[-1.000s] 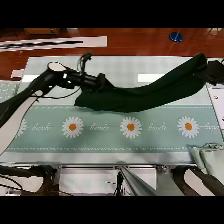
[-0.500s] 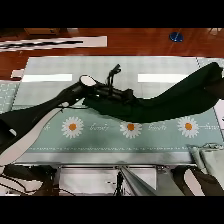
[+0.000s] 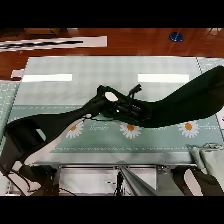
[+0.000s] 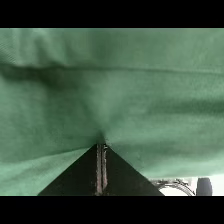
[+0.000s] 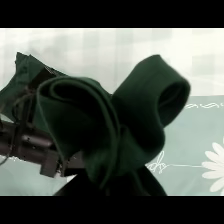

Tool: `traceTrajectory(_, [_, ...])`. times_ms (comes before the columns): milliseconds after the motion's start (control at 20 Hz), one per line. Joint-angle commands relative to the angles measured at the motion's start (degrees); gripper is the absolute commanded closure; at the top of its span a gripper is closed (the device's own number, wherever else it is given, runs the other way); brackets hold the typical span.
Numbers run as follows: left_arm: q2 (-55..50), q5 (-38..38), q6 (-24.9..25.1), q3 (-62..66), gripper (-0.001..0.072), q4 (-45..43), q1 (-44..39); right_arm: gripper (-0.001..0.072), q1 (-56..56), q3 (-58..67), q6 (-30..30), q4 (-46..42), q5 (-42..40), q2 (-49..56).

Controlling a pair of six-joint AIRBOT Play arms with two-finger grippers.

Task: Fold the shirts.

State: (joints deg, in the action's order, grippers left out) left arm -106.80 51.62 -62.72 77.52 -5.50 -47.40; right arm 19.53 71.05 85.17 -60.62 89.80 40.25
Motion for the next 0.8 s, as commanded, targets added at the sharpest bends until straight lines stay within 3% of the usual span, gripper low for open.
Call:
traceTrajectory(0, [-3.9, 0.2, 0.0, 4.4, 0.068, 4.0, -2.9, 0.068, -0.1, 0.0, 1.0, -1.6, 0.0, -0.1])
traceTrajectory(100, [-4.2, 0.9, 0.1, 5.9, 0.0681, 4.0, -1.1, 0.068, -0.1, 0.0, 1.1, -3.5, 0.0, -0.1])
traceTrajectory(250, [-2.1, 9.2, 2.8, 6.0, 0.0683, 3.1, 6.7, 0.068, -0.1, -0.1, 1.5, -4.2, -0.6, 0.1])
traceTrajectory(450, [7.2, 18.2, 3.0, 6.0, 0.0683, -8.7, 21.6, 0.068, -0.9, -2.1, 1.7, -0.9, -3.2, 1.4])
traceTrajectory(600, [16.9, 24.4, 3.0, 6.0, 0.0683, -14.3, 33.4, 0.068, -7.1, -4.5, 3.0, -1.0, -8.9, 4.1])
traceTrajectory(750, [26.1, 28.9, 2.8, 6.0, 0.0682, -14.7, 44.8, 0.068, -17.3, -7.0, 5.7, -1.5, -18.2, 9.4])
